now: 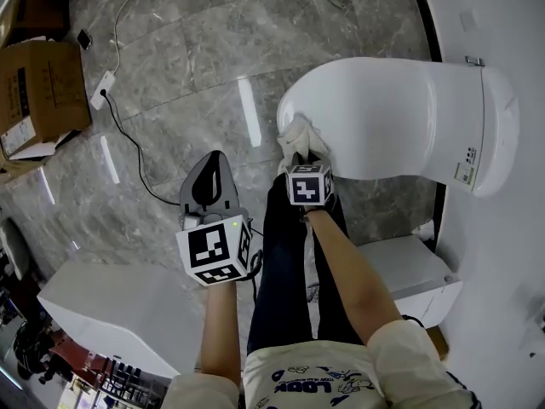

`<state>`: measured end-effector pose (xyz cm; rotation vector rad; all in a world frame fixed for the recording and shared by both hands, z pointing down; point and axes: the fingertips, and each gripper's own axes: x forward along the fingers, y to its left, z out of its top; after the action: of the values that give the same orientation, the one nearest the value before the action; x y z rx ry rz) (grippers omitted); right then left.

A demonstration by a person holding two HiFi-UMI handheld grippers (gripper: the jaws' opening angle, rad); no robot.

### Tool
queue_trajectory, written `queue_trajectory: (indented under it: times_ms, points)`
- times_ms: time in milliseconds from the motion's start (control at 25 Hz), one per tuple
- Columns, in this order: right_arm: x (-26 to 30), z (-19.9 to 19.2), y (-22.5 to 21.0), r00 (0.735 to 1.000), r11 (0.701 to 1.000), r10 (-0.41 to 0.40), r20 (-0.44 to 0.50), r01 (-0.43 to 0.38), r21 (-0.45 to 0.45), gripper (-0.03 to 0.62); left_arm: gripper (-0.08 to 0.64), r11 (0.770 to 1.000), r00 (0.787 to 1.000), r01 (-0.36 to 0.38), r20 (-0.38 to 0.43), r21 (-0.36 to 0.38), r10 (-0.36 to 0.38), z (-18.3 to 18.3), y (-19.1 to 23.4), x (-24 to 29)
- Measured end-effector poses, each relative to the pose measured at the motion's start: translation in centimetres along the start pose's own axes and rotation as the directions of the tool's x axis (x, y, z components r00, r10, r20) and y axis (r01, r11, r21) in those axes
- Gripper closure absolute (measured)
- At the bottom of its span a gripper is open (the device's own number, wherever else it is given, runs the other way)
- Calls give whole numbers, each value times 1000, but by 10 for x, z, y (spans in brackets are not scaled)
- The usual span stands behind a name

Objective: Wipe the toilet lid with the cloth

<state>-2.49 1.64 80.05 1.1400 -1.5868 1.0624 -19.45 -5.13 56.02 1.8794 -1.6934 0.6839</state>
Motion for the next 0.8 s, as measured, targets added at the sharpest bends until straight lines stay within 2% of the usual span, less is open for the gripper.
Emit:
queue_trajectory:
  times_ms: [280, 480, 640, 800]
  points:
    - [-16, 5, 1, 999, 997, 37, 17, -36, -63, 508, 557, 1000, 1000, -17, 17, -7, 17, 15, 7, -6]
    - [-45, 30, 8, 992, 995, 76, 103, -69, -78, 508, 557, 1000, 999, -21, 41, -16, 22, 35, 5, -11]
    - [-84, 63, 17, 971, 992, 122, 205, -110, -66, 508, 557, 999, 998, -26, 61, -32, 28, 53, 1, -17]
    - [-139, 109, 17, 930, 988, 155, 333, -149, -44, 508, 557, 999, 995, -23, 93, -43, 27, 82, -5, -27]
